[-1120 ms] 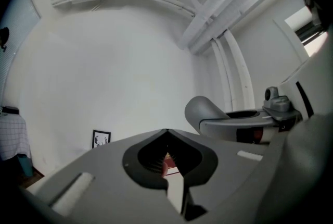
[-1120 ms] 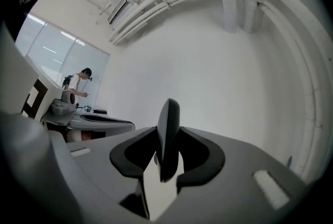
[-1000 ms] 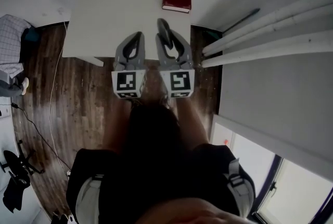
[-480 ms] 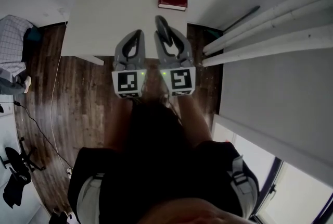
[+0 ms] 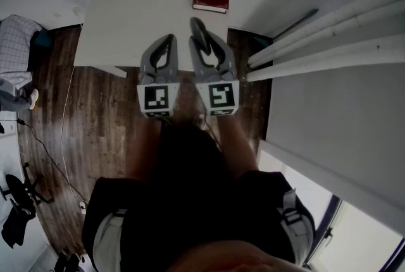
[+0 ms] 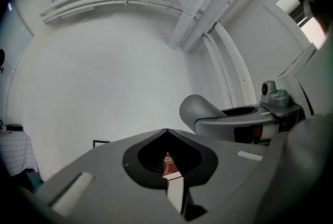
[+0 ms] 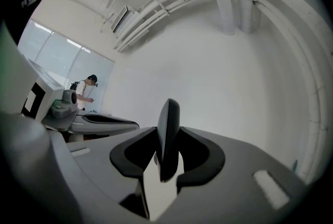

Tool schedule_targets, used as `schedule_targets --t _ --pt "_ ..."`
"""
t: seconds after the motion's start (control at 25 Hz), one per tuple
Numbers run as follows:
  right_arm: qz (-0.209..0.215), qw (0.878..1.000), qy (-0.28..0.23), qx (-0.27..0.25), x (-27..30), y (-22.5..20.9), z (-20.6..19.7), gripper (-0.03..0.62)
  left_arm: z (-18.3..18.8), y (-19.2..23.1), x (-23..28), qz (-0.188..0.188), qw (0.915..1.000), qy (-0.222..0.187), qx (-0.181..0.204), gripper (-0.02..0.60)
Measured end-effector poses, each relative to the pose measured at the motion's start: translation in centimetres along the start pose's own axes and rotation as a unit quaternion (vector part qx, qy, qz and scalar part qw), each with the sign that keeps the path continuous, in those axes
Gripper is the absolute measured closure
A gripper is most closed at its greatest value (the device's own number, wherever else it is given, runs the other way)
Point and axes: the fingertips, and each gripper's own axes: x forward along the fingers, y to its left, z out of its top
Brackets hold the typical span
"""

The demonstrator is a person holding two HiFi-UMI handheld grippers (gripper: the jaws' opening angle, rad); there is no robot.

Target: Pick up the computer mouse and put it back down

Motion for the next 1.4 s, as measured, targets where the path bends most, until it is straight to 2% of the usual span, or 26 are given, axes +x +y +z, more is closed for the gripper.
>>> schedule_targets --t 0.24,0.48,0.64,1.04,1.4 --pt "0.0 1.0 -0.001 -0.003 -0.1 0.0 -0.1 0.45 -0.1 -0.2 0.0 0.001 1.0 0.003 0.005 0.581" --pt "0.005 1.0 0.001 0.003 0.0 0.4 -0.2 0.45 0.0 0.2 -0.4 0.006 0.9998 -0.007 -0.016 0.581" --pt "0.011 1.0 -0.001 0.003 0.5 1.2 -0.1 0.45 0.0 1.2 -1.0 0.014 0.9998 -0.006 -0.009 0.581" --pt "0.04 0.999 -0.006 -0.001 3.2 6.0 1.1 0.451 -0.5 6.3 -2.9 0.037 0.9992 -0.005 -0.015 0.581" --pt "0.043 0.999 -0.005 0.004 6.9 10.4 2.1 0.451 -0.2 12.0 -3.8 0.036 0.9991 -0.015 -0.015 0.581"
